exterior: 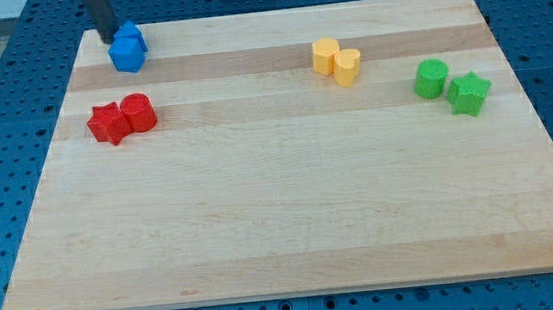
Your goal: Move the blue triangle away from blue cube
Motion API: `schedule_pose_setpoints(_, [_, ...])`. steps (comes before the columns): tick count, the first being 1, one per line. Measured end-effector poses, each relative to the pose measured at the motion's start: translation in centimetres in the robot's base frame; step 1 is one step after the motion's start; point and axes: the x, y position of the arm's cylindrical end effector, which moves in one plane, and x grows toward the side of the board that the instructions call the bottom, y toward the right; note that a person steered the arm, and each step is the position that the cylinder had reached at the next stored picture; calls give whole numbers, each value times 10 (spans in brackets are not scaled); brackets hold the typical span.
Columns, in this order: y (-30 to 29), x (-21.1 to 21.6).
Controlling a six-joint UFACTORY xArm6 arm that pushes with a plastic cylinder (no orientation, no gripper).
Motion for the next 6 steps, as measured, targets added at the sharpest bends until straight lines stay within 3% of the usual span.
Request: schedule_pose_setpoints(6, [111, 43])
